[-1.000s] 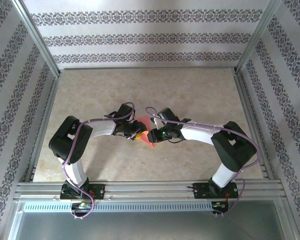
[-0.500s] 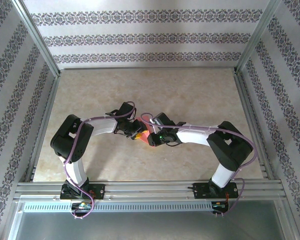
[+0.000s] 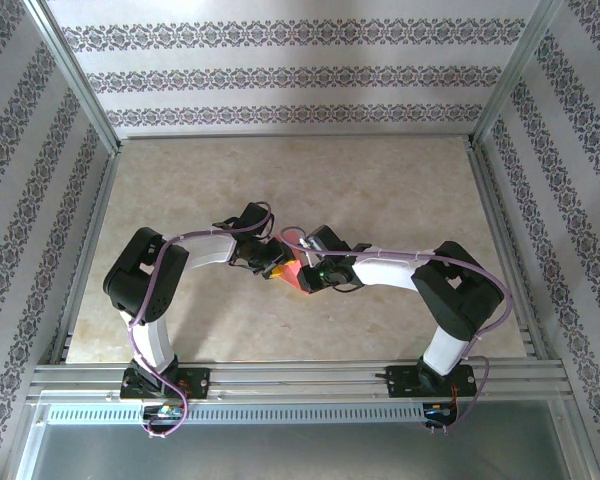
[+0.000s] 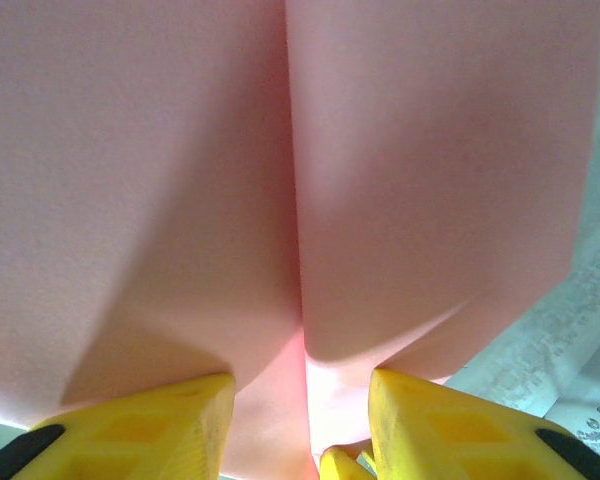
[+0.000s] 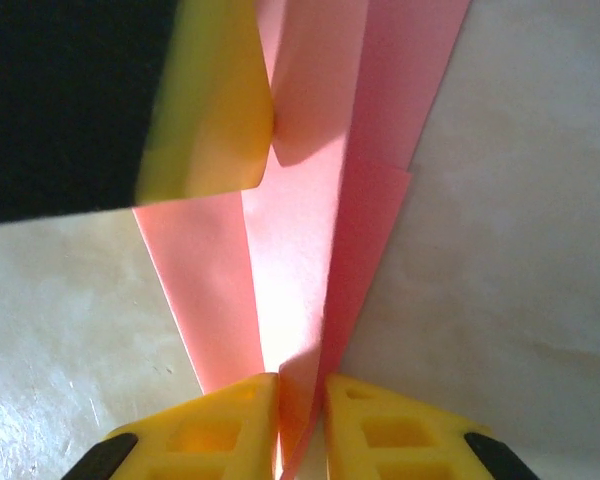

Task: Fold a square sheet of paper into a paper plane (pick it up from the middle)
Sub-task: Fourth fold the wing at the center of the table.

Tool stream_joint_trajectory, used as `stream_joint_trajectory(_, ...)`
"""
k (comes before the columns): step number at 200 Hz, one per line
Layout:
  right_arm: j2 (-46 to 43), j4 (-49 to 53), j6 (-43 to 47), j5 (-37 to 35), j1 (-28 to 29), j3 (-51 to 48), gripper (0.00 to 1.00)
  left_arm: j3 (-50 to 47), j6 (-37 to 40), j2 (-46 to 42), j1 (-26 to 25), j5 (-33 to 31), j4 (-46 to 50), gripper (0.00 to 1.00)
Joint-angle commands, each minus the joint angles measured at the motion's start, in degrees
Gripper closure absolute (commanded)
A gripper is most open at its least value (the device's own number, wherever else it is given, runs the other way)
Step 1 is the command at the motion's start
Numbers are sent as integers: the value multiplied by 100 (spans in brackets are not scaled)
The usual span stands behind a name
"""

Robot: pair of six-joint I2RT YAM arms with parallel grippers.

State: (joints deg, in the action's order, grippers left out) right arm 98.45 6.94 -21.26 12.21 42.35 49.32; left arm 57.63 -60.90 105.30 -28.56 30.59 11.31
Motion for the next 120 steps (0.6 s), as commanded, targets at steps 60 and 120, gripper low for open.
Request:
stream_joint_trajectory(60, -303, -179, -225, 715, -234, -87, 77, -247, -18, 549, -56, -746, 987, 57)
stream_joint_trajectory(120, -90, -189, -417, 811, -227, -115, 77, -235, -9, 586, -54, -742, 1013, 57)
